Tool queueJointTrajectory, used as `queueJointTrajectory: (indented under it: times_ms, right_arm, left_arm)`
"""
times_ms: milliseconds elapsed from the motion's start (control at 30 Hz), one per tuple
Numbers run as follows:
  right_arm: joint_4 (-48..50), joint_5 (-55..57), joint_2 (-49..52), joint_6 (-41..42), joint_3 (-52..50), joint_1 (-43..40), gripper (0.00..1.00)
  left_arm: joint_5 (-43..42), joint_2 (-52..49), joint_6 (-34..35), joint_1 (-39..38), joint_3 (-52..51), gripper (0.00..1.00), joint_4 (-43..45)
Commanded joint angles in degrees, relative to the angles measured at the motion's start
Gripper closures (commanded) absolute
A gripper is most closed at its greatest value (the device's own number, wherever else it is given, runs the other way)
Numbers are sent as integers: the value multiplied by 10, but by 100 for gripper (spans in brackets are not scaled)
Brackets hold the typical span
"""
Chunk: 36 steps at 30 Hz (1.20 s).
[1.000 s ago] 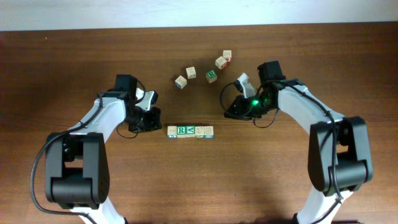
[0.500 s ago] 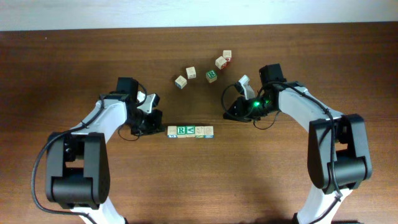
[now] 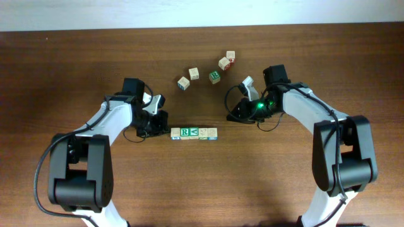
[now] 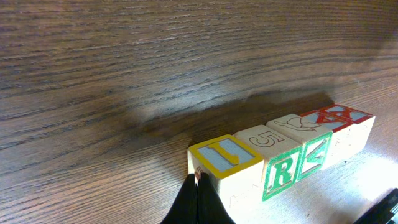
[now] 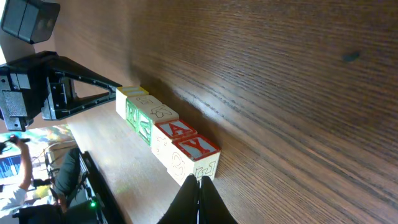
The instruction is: Rotate 5 blocks
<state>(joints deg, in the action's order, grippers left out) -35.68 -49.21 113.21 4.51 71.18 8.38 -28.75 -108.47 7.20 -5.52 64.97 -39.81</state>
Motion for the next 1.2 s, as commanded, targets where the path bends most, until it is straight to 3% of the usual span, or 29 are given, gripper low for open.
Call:
queueJointTrajectory:
  times_ms: [0,233,900,1167]
  right_arm:
    - [-1,-9,8,4,-5,-1,96]
    - [-11,-3,8,9,-5,-1,96]
    - [6,80,10,156,-43,39,96]
    - [4,74,30,148,-43,45,96]
  left_arm:
    - [-10,-5,12,-1,-4,100,-8]
    - [-11,-5,12,-2,-4,100,-10]
    - [-10,-5,11,-8,-4,100,-7]
    - [-10,-5,11,-8,-4,100,-7]
